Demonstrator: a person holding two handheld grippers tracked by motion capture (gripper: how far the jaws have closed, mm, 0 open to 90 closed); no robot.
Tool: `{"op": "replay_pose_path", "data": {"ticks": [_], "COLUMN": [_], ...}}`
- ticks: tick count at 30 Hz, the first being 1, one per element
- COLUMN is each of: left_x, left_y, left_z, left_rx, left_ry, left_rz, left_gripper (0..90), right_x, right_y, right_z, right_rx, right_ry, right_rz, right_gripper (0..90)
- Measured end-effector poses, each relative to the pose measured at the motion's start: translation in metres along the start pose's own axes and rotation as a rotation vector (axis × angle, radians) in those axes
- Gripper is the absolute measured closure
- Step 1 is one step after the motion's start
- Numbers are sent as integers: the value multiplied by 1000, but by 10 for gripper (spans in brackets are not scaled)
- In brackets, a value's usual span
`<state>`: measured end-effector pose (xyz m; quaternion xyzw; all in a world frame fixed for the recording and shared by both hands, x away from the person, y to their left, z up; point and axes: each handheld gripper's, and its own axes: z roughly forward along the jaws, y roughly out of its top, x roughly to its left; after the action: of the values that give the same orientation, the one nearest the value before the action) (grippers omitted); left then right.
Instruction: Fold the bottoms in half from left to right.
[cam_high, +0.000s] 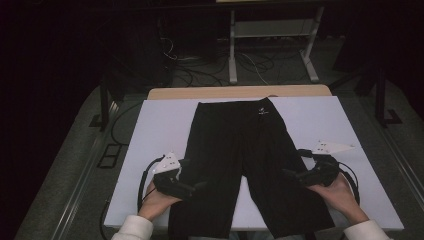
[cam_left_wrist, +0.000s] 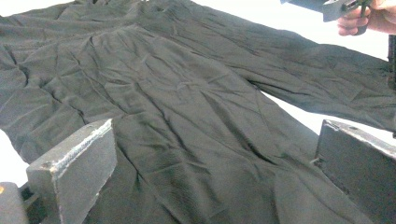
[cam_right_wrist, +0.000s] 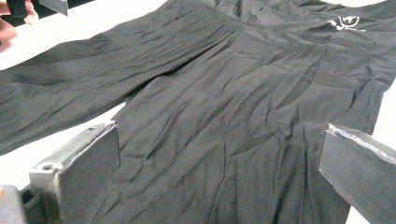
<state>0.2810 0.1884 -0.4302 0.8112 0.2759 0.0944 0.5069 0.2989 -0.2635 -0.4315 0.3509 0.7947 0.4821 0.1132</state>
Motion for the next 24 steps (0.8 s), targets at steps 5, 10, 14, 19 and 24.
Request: {"op": "replay_pose_path", "data": {"ticks": [5,10,14,19,24], "left_x": [0,1,1,0,0], "left_y": [0,0,0,-1,-1], "left_z": [-1,-2,-3,-3,-2], "left_rx": [-12,-17,-13,-9,-5], "left_ry": [-3,2,2,7,7], "left_rz": [-5,-10,-5,-2,1], "left_gripper": [0,0,0,0,0], "right_x": [0,-1,0,2,4], "right_y": [0,0,1,3,6], "right_z": [0,-1,-2,-2,-3], "right_rx": [1,-10,-7,-9,-7], "right_ry": [-7,-13,-15,-19,-27], "right_rz": [0,7,9,7,9], "right_gripper": [0,0,0,0,0]}}
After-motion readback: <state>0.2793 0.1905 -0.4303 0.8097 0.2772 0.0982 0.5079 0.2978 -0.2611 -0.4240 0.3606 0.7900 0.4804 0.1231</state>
